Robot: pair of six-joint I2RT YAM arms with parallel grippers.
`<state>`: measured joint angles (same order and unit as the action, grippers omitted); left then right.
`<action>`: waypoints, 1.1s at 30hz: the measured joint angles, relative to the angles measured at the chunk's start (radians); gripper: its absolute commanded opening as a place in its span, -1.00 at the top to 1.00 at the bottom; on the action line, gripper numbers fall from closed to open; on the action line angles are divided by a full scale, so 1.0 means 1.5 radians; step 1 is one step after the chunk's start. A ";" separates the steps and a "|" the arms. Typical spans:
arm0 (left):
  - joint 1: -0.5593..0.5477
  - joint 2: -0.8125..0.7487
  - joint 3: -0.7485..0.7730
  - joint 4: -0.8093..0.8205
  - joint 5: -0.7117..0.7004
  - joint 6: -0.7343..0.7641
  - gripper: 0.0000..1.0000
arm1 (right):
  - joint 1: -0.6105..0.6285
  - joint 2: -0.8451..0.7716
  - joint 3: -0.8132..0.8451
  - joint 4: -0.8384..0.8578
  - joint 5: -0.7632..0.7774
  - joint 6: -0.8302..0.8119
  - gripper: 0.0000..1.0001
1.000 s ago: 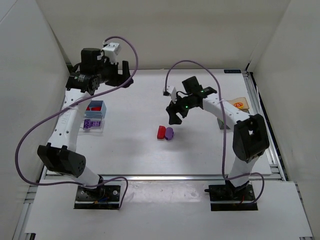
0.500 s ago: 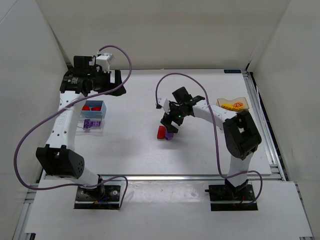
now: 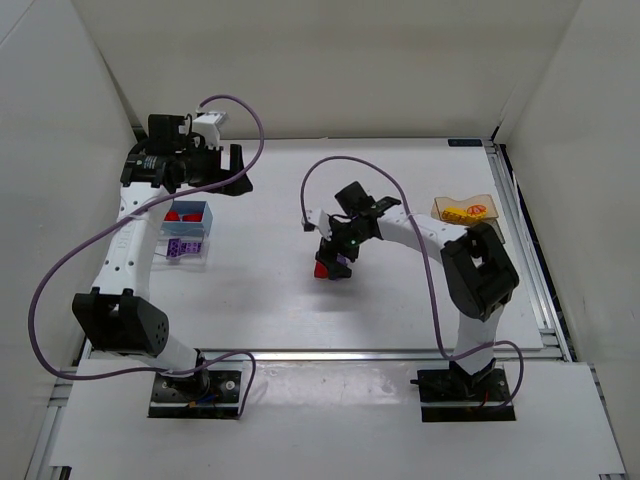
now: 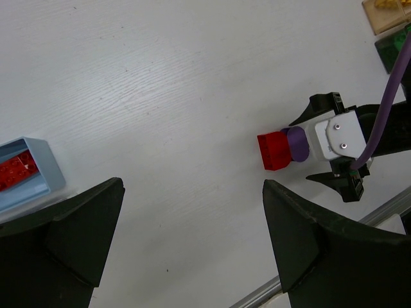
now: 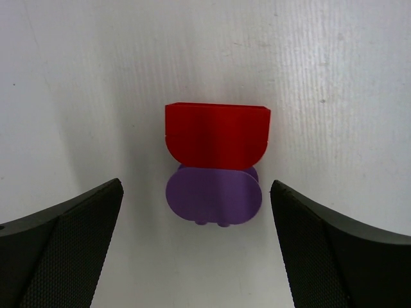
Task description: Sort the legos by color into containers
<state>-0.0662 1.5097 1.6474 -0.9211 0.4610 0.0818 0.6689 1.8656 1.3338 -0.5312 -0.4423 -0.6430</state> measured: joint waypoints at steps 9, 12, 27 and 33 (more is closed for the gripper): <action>0.000 0.000 0.000 -0.001 0.000 0.000 -0.99 | 0.026 0.035 -0.001 0.007 -0.002 0.005 -0.98; 0.001 0.001 0.000 -0.004 0.000 0.000 -0.99 | 0.032 0.050 -0.001 0.010 0.005 0.006 -0.96; 0.004 0.005 0.000 -0.010 -0.001 -0.001 -0.99 | 0.034 0.076 0.005 0.048 0.027 0.025 0.62; 0.004 0.015 0.000 -0.010 -0.001 -0.002 -0.99 | 0.034 0.080 0.011 0.048 0.027 0.024 1.00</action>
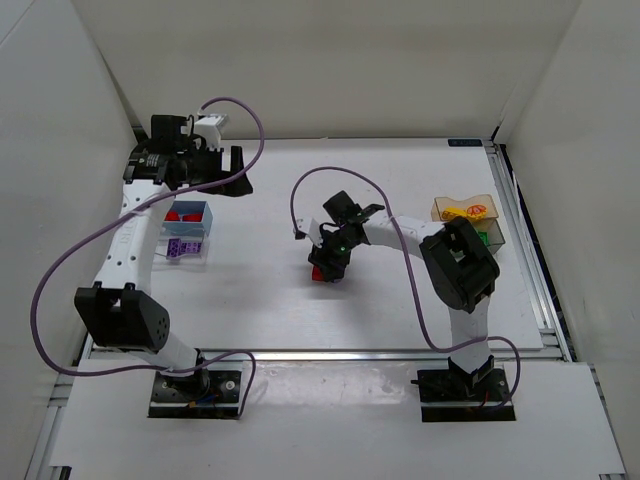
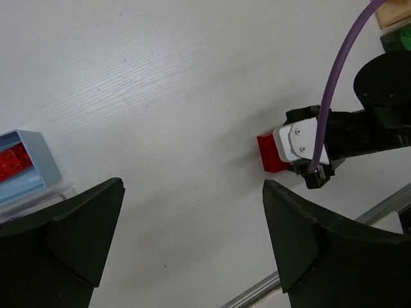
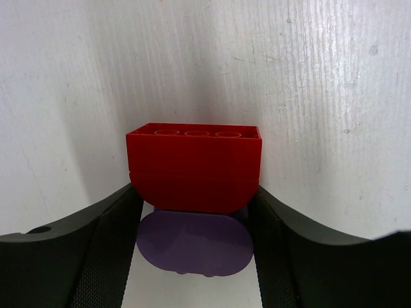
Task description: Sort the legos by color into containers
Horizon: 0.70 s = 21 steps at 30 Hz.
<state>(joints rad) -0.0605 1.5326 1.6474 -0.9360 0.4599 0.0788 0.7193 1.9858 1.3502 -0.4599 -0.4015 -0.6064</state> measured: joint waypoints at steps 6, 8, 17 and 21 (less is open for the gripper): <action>0.000 0.006 0.000 0.000 0.005 0.000 -0.99 | -0.005 0.000 0.000 0.007 0.005 0.001 1.00; 0.000 0.006 -0.003 0.001 0.018 0.004 -0.99 | -0.012 0.000 0.001 0.006 -0.001 0.003 1.00; 0.005 0.010 -0.076 -0.004 0.221 0.017 -0.87 | -0.089 -0.018 0.076 -0.028 -0.091 0.075 1.00; 0.006 0.047 -0.092 0.010 0.338 -0.036 -0.79 | -0.097 -0.053 0.100 -0.021 -0.108 0.109 1.00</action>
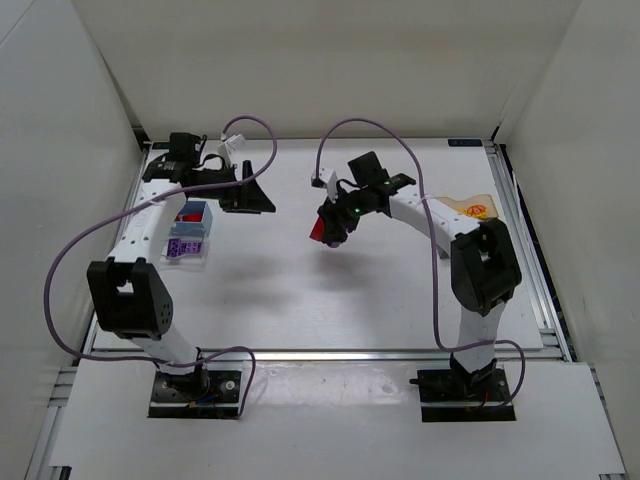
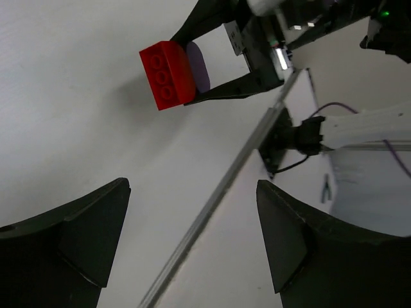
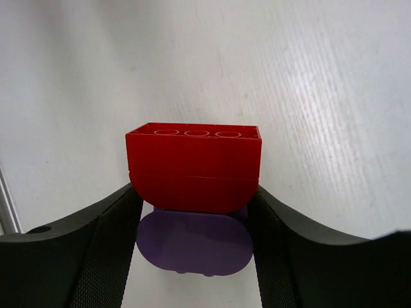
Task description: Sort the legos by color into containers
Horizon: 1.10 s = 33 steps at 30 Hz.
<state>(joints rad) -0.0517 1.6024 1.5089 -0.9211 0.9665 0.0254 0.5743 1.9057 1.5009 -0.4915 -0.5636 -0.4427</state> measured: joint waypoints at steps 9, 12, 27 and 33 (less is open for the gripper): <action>-0.024 0.089 -0.014 0.092 0.118 -0.138 -0.83 | 0.034 -0.038 0.050 0.036 -0.006 0.058 1.00; -0.031 0.111 -0.009 0.111 0.136 -0.163 -0.84 | 0.048 -0.041 0.061 0.046 -0.006 0.068 1.00; -0.042 0.138 0.008 0.133 0.133 -0.185 -0.66 | 0.081 -0.043 0.102 0.056 -0.004 0.082 1.00; -0.045 0.139 0.008 0.135 0.131 -0.185 -0.24 | 0.081 -0.043 0.115 0.056 0.000 0.081 1.00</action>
<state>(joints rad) -0.1184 1.8111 1.5215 -0.7193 1.1633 -0.2527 0.6960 1.8408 1.6733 -0.4072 -0.5636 -0.3206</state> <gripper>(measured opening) 0.700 0.666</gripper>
